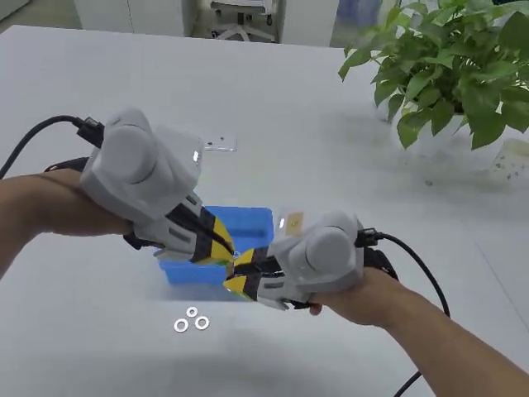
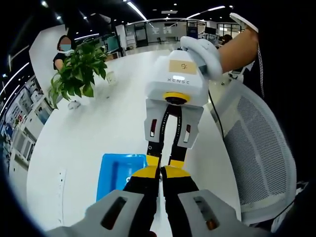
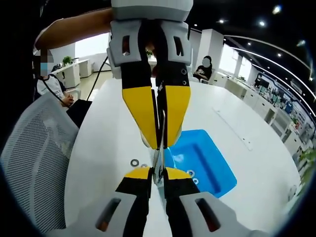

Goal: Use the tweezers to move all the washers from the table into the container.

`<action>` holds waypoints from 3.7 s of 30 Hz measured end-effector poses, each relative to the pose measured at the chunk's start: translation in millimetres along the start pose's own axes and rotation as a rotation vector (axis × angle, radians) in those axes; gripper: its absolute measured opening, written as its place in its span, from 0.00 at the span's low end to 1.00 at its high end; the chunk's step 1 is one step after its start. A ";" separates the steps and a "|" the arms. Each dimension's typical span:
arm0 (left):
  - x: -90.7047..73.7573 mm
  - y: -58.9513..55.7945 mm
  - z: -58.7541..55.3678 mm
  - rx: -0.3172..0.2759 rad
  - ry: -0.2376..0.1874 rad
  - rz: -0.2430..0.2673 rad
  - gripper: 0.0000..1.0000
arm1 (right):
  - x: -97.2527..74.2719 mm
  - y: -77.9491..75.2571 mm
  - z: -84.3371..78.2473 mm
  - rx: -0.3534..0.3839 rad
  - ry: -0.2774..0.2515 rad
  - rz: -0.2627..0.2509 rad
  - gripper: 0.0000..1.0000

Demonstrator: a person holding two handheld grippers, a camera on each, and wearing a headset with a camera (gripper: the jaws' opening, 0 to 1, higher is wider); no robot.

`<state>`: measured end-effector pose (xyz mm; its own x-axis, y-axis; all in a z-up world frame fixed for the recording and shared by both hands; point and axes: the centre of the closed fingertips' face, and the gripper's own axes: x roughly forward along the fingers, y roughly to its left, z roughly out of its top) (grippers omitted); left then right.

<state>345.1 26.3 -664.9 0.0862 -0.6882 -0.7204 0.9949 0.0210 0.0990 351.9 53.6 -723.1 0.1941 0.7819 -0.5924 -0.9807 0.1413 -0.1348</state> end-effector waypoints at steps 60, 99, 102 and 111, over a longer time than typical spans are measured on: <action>-3.4 66.1 -48.8 -0.028 0.038 0.071 0.06 | 59.9 -59.1 5.0 -0.028 -0.005 0.043 0.11; -2.8 64.4 -53.0 -0.028 0.058 0.074 0.06 | 61.2 -56.7 1.9 -0.037 0.012 0.057 0.11; -6.1 62.1 -49.9 -0.027 0.057 0.077 0.06 | 58.1 -54.9 5.5 -0.041 0.011 0.057 0.11; -17.1 56.6 -37.9 -0.026 0.046 0.093 0.06 | 48.5 -50.3 19.0 -0.053 -0.007 0.048 0.12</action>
<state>401.9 66.8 -673.0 0.1805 -0.6480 -0.7399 0.9834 0.1027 0.1499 410.2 96.0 -730.0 0.1463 0.7915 -0.5934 -0.9864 0.0709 -0.1486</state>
